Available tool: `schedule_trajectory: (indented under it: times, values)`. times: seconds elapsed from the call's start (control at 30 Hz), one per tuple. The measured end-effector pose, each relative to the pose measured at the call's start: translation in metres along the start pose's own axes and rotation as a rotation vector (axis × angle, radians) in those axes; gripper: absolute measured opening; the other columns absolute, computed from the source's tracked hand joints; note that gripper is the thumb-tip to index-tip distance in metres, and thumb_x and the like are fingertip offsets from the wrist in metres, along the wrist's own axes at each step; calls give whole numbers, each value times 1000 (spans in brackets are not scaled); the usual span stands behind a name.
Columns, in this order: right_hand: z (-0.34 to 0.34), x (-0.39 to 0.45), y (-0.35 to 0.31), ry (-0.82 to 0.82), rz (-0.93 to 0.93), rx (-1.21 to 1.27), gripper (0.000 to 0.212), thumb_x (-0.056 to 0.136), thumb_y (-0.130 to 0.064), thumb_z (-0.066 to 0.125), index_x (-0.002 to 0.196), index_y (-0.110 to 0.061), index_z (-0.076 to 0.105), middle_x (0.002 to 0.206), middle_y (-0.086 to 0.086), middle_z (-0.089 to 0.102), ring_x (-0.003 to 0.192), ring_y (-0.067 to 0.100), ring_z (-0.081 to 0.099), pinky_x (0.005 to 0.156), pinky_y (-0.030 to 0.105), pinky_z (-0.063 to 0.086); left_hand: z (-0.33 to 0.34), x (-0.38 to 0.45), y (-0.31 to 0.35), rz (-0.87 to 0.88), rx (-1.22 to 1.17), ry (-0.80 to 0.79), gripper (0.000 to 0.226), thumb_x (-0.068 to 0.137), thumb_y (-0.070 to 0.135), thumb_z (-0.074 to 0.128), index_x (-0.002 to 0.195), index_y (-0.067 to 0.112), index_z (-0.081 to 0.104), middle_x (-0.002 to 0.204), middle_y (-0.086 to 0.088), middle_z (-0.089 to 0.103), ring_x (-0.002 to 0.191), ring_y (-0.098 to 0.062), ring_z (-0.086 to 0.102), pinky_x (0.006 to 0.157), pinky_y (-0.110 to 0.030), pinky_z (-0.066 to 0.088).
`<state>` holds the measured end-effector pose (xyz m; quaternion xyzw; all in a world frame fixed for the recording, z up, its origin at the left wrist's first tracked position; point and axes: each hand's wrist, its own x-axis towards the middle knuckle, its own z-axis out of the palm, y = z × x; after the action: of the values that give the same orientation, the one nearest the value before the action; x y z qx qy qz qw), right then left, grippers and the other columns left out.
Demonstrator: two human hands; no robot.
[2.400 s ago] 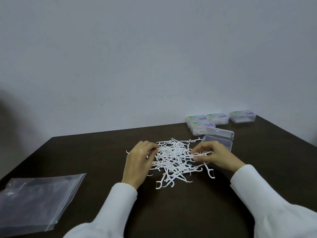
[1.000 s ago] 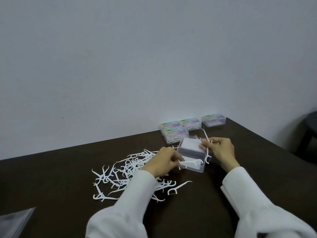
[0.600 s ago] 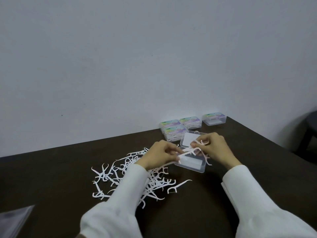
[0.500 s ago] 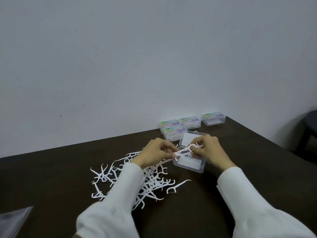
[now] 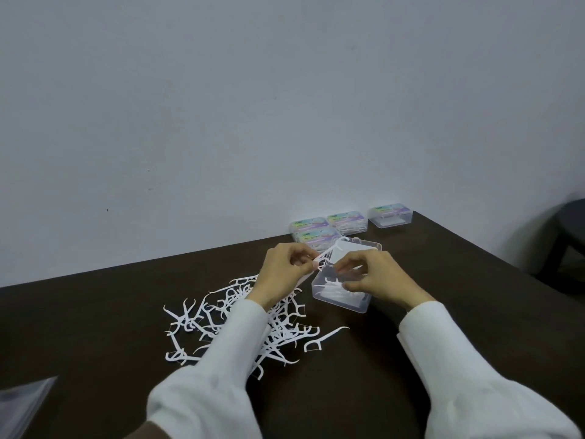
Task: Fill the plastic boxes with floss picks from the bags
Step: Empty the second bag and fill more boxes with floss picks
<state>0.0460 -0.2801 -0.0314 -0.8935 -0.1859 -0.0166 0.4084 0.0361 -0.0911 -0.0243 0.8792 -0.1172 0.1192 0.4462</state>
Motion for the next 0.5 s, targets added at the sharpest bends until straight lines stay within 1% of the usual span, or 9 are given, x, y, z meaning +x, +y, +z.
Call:
schedule_trajectory:
  times: [0.07,0.13,0.2,0.27,0.33,0.43,0.5]
  values:
    - [0,0,1,21,-22,14,24,78,-6,70,93,-24,66,95,-9,65,85,3,63,64,6,48,2,0,0,15,-3,34,11,84,16,69,94,20,71,85,3,68,74,-2,57,64,-8,44]
    - [-1,1,2,75,-24,11,15,81,-12,69,90,-23,66,91,-7,66,80,2,63,63,6,48,4,0,1,38,-20,70,12,84,15,70,95,18,71,84,4,67,72,0,57,63,-6,44]
    - [-2,3,4,138,-7,11,15,82,-10,66,89,-23,64,89,-4,67,80,5,64,67,10,49,6,2,4,54,-43,103,11,84,16,70,94,17,72,81,5,67,72,-1,58,64,-5,44]
    - [-5,2,4,148,5,77,19,82,-7,65,91,-23,64,89,-3,67,82,6,65,67,10,51,10,5,9,52,-111,142,8,83,15,71,90,19,72,78,7,67,74,-3,60,66,-9,47]
    - [-6,-1,0,70,-1,196,21,80,-10,68,97,-22,64,92,-4,69,86,7,66,68,10,51,14,10,17,2,-268,196,10,82,12,72,88,19,70,79,4,68,75,-6,63,70,-15,50]
    - [1,-1,-8,-52,23,401,29,78,-15,73,104,-19,62,92,-3,70,88,7,67,71,13,53,23,13,29,-136,-576,244,12,83,9,69,95,12,68,92,-6,71,85,-13,66,68,-13,52]
    - [6,1,-11,-67,29,457,31,78,-16,72,107,-15,59,90,2,71,85,9,68,71,16,54,29,12,36,-217,-742,255,12,84,7,68,95,10,67,91,-7,70,81,-12,66,65,-14,53]
